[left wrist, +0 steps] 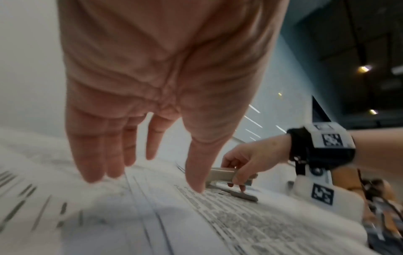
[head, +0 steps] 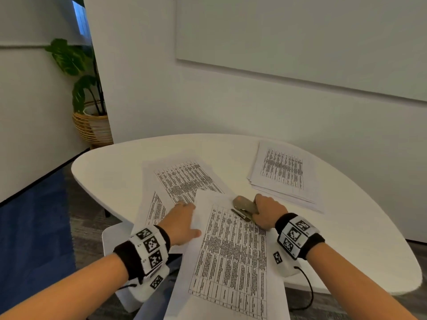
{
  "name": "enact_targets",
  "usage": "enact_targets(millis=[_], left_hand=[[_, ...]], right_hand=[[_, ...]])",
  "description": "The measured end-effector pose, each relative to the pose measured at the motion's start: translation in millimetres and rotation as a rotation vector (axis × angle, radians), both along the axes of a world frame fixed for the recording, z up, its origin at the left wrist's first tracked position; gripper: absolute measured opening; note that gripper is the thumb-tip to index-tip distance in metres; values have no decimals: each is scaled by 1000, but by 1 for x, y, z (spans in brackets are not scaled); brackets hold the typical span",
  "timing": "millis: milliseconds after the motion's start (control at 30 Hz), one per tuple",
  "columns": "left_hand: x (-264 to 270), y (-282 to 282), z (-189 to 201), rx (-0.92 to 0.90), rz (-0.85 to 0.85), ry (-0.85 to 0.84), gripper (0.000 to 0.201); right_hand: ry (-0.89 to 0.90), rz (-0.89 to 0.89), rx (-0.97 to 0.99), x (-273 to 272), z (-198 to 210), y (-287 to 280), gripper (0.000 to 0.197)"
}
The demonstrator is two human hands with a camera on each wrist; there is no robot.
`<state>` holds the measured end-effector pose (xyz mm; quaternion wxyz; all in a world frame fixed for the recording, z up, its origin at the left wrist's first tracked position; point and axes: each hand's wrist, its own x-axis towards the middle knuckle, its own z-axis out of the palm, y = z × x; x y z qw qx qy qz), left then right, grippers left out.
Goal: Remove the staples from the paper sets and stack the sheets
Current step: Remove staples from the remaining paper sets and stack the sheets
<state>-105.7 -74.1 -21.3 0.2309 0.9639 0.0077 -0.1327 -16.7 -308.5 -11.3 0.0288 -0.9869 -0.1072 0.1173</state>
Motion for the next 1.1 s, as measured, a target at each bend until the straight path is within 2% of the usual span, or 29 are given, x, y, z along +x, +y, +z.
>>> enact_targets(millis=[67, 133, 233, 367, 567, 667, 767, 900, 1100], left_hand=[[9, -9, 4, 77, -136, -68, 71], [22, -21, 7, 131, -266, -45, 67], [41, -38, 7, 216, -388, -2, 70], [49, -48, -2, 335, -475, -8, 85], [51, -50, -6, 369, -496, -25, 89], [52, -53, -5, 390, -487, -6, 90], [54, -54, -6, 405, -484, 1, 91], [55, -57, -10, 426, -472, 3, 91], [55, -58, -12, 429, -461, -17, 88]], right_hand=[[10, 18, -23, 5, -2, 5, 42], [23, 44, -9, 12, -5, 11, 48], [46, 46, 19, 23, -7, 19, 42], [61, -56, 52, 31, -12, 25, 41], [-14, -76, 25, 34, -24, 32, 34], [-53, -26, -32, 40, -24, 33, 32], [-49, 6, -57, 45, -23, 33, 33], [-38, -56, -2, 38, -30, 44, 29], [-34, -62, -28, 39, -28, 51, 31]])
